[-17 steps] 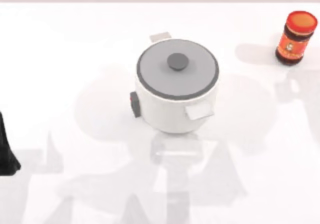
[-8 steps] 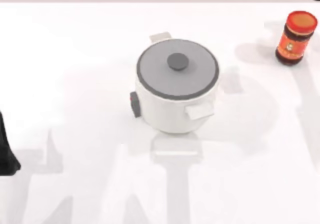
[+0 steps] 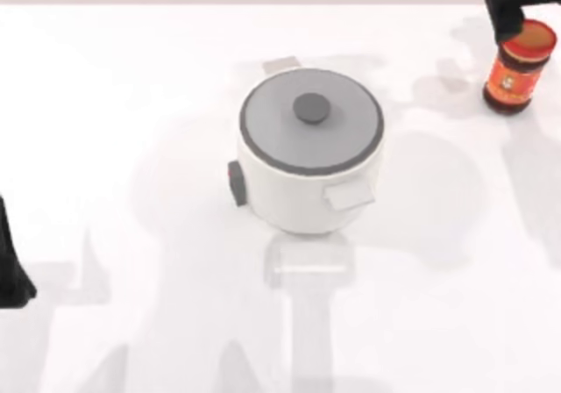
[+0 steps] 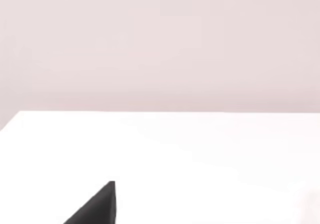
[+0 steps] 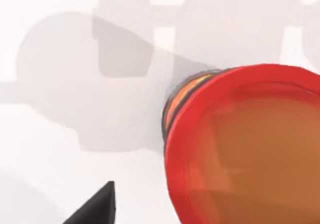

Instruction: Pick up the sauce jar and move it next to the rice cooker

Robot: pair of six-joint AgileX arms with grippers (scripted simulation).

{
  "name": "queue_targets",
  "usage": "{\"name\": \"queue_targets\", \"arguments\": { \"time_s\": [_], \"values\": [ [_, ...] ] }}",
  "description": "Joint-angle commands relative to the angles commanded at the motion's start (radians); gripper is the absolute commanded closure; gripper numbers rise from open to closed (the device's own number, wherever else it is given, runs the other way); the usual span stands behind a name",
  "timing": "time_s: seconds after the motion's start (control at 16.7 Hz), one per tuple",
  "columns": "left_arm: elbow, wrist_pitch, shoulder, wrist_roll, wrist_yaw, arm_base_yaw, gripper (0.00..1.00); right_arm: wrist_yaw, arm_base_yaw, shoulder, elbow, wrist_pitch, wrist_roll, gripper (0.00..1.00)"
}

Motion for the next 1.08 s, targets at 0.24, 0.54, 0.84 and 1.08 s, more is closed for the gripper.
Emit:
{"name": "queue_targets", "arguments": {
  "time_s": [0.24, 0.54, 0.84, 1.08],
  "values": [
    [0.0, 0.0, 0.0, 0.0, 0.0, 0.0, 0.0, -0.002, 0.001, 0.057, 0.058, -0.027, -0.002, 0.0],
    [0.0, 0.0, 0.0, 0.0, 0.0, 0.0, 0.0, -0.002, -0.004, 0.059, 0.053, -0.021, -0.003, 0.0],
    [0.0, 0.0, 0.0, 0.0, 0.0, 0.0, 0.0, 0.0, 0.004, 0.115, 0.011, 0.077, 0.0, 0.0],
    [0.0, 0.0, 0.0, 0.0, 0.0, 0.0, 0.0, 0.0, 0.005, 0.129, 0.001, 0.102, 0.001, 0.0]
  ]
}}
